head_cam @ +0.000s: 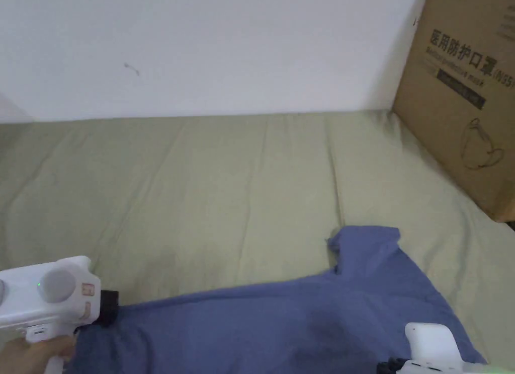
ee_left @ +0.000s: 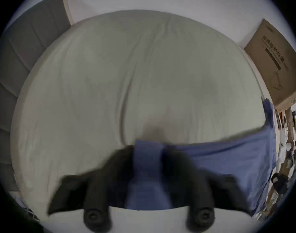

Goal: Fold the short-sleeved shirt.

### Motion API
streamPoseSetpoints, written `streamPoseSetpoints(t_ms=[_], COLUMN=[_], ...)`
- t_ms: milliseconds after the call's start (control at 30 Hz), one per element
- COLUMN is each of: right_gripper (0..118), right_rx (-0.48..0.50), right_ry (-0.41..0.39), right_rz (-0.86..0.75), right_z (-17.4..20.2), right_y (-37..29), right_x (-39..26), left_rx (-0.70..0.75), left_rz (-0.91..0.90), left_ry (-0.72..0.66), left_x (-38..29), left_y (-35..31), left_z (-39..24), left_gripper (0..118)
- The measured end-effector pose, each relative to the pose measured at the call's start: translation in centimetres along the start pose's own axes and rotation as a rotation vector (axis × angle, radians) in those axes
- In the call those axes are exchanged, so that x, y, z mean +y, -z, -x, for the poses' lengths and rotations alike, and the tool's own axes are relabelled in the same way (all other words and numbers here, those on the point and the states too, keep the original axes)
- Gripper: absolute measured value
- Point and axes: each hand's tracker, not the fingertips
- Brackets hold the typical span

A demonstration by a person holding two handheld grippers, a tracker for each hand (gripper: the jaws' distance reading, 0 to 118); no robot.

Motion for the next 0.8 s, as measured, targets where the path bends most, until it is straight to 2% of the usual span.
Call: streamPoseSetpoints(t_ms=[100, 233, 300, 333, 367, 400, 433, 500, 567, 633, 700, 767, 800], right_gripper=[0, 0, 0, 16, 46, 81, 92, 92, 87, 81, 81, 81, 80], right_rx=[0.007, 0.061, 0.064, 0.035, -0.005, -0.010, -0.050, -0.094, -0.064, -0.079, -0.098, -0.123, -0.140], right_ry=[0.027, 0.112, 0.109, 0.099, 0.089, 0.077, 0.079, 0.030, 0.018, 0.037, 0.025, 0.068, 0.060], right_rz=[0.004, -0.042, -0.042, -0.044, -0.062, -0.054, -0.047, -0.031, 0.064, 0.080, 0.120, 0.193, 0.136], right_z=[-1.1, -4.1, -5.7, -6.5, -7.5, -8.5, -9.7, -11.3, -11.5, -11.7, -11.7, -11.5, -10.8], right_y=[0.1, -0.2, 0.3, 0.6, 1.3, 2.2, 3.3, 5.4, 7.1, 8.9, 11.1, 13.2, 12.5], right_x=[0.2, 3.0, 5.5, 7.0, 8.8, 10.3, 12.0, 14.4, 15.5, 15.9, 15.7, 14.9, 15.0], left_rx=[-0.083, -0.067, -0.064, -0.060, -0.060, -0.067, -0.073, -0.074, -0.070, -0.067, -0.064, -0.062, -0.061], left_rz=[0.021, -0.009, -0.025, -0.024, -0.028, -0.036, -0.044, -0.054, -0.056, -0.055, -0.054, -0.050, -0.047], left_ry=[-0.051, -0.029, -0.006, 0.009, 0.016, 0.017, 0.012, 0.013, 0.029, 0.045, 0.045, 0.048, 0.051], left_x=[0.0, -0.3, -0.3, -0.3, 0.1, 0.1, 0.1, 0.3, 0.2, 0.3, 0.2, 0.2, 0.2], left_y=[-0.7, -2.1, -2.9, -3.1, -3.1, -3.4, -3.7, -4.0, -4.1, -3.8, -3.8, -3.7, -3.7], left_z=[1.2, 0.8, 0.3, 0.1, 0.3, 0.2, 0.1, 0.1, 0.0, 0.0, -0.1, -0.2, -0.2], left_gripper=[2, 2, 2, 2, 2, 2, 2, 2, 2, 2, 2, 2, 2])
